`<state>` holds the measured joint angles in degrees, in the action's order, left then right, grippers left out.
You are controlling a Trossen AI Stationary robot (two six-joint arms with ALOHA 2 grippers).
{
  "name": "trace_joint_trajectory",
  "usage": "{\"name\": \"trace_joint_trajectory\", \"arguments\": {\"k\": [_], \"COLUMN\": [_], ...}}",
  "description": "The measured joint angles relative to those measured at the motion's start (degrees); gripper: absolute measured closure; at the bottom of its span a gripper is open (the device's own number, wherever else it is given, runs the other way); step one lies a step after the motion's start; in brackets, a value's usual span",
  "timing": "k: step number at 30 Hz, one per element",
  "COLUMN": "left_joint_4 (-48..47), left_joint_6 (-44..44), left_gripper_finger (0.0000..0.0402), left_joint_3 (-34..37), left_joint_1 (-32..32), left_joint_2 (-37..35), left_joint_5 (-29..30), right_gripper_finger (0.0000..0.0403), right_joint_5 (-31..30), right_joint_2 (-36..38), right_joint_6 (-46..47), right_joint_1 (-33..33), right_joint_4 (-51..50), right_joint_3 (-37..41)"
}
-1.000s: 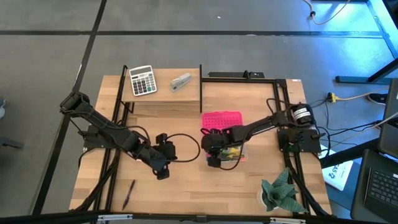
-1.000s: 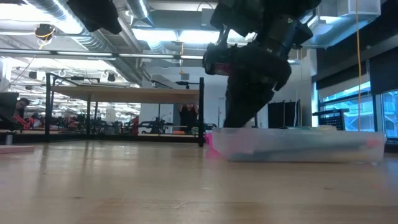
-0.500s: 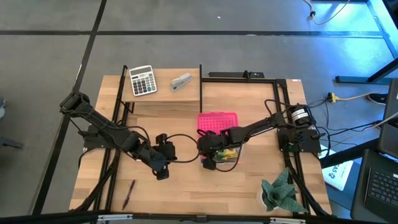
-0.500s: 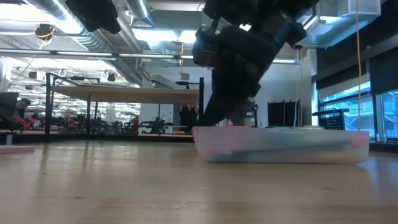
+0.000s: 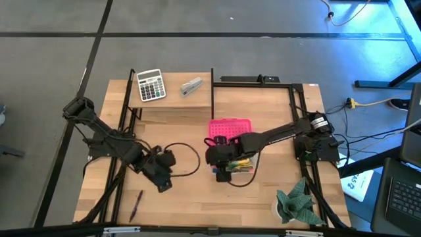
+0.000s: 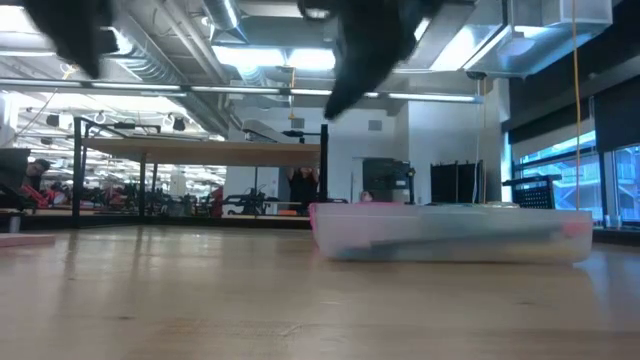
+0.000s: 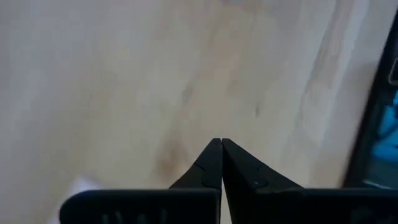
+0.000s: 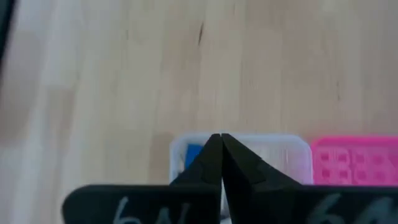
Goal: Pack school essentials
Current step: Put the blue pen into the pink supply box
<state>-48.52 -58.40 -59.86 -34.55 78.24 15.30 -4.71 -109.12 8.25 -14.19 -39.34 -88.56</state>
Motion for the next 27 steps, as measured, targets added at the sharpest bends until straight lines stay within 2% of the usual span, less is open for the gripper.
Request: {"name": "trace_joint_trajectory", "arguments": {"k": [7,13,20,23,27], "left_joint_4": [-4.0,-4.1,-5.1,-5.8,-6.5], "left_joint_6": [-25.6,-41.7,-54.3,-56.5,-57.2], "left_gripper_finger": [0.0401,0.0401,0.0382,0.0358,0.0323], "left_joint_3": [0.0,0.0,0.0,0.0,0.0], "left_joint_1": [-7.8,-14.1,-19.5,-20.5,-21.5], "left_joint_2": [0.1,0.1,0.1,0.1,0.1], "left_joint_5": [-8.1,-9.8,-12.4,-15.8,-16.5], "right_gripper_finger": [0.0399,0.0399,0.0399,0.0399,0.0399], "right_joint_5": [-1.5,-2.8,-6.2,-6.2,-6.3], "right_joint_2": [0.0,0.0,0.0,0.0,0.0], "right_joint_6": [0.6,-2.3,-6.0,-7.1,-7.1], "right_joint_1": [-1.1,-2.8,-4.8,-5.2,-5.6], "right_joint_4": [0.0,-0.1,0.0,0.1,0.1], "right_joint_3": [-5.7,-9.8,-13.4,-14.1,-14.3]}}
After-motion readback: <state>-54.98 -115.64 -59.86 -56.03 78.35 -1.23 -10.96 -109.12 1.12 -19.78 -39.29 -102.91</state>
